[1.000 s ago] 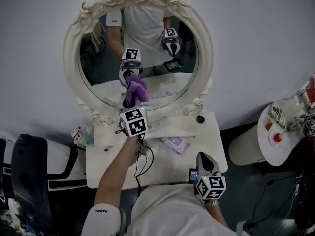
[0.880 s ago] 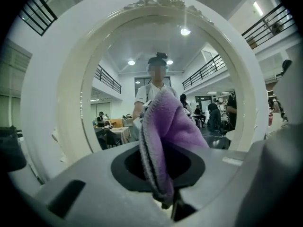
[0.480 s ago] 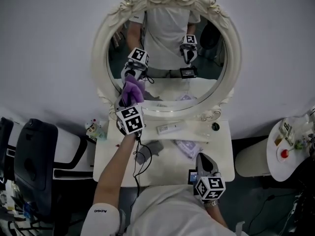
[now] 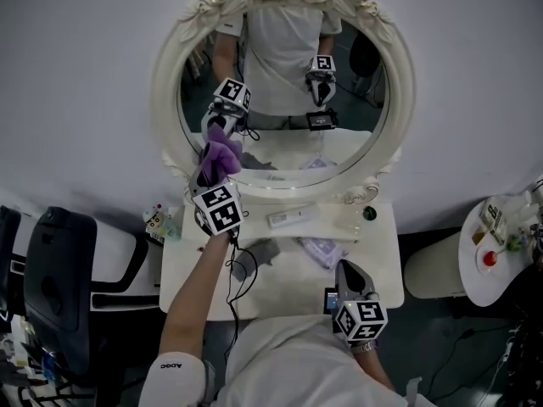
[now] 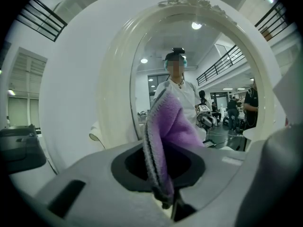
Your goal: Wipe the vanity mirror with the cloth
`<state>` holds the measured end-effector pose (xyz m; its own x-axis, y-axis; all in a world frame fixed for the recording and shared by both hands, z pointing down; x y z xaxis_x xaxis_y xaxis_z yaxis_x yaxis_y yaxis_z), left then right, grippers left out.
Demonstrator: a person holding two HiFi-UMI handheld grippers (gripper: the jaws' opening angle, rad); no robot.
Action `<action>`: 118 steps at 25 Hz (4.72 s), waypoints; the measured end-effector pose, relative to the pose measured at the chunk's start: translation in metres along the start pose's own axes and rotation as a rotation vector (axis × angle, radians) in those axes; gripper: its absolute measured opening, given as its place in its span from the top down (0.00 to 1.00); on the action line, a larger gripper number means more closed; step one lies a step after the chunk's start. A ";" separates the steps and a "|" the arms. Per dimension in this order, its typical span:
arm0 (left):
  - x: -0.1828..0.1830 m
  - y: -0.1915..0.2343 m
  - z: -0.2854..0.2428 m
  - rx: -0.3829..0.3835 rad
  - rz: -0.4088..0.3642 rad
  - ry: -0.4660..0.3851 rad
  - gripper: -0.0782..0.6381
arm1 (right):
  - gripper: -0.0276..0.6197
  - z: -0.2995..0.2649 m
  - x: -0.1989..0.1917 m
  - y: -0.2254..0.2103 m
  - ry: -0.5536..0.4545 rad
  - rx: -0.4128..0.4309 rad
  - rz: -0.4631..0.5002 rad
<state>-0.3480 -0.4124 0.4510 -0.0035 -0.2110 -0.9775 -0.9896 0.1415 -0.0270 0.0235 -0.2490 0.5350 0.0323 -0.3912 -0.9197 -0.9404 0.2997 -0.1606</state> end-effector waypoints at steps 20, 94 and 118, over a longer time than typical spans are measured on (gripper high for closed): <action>-0.052 -0.239 -0.011 -0.400 -0.100 0.018 0.81 | 0.95 0.060 -0.011 -0.102 -0.008 -0.242 -0.039; -0.098 -0.258 -0.042 -0.343 -0.060 0.077 0.81 | 0.95 0.091 -0.033 -0.142 0.050 -0.313 -0.002; -0.155 -0.141 -0.056 -0.273 -0.097 0.252 0.81 | 0.95 0.046 -0.034 -0.070 0.091 -0.201 0.023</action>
<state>-0.2163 -0.4535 0.6176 0.0899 -0.4467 -0.8902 -0.9889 -0.1460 -0.0266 0.1044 -0.2163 0.5612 -0.0118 -0.4657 -0.8849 -0.9894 0.1335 -0.0571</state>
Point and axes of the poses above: the fingertips, and each gripper's own axes: z backward along the fingers, y to its left, x out of its top, the point moved 3 cm from there along z, backward along the fingers, and after that the axes turned 10 degrees about -x, right-handed, at the moved point
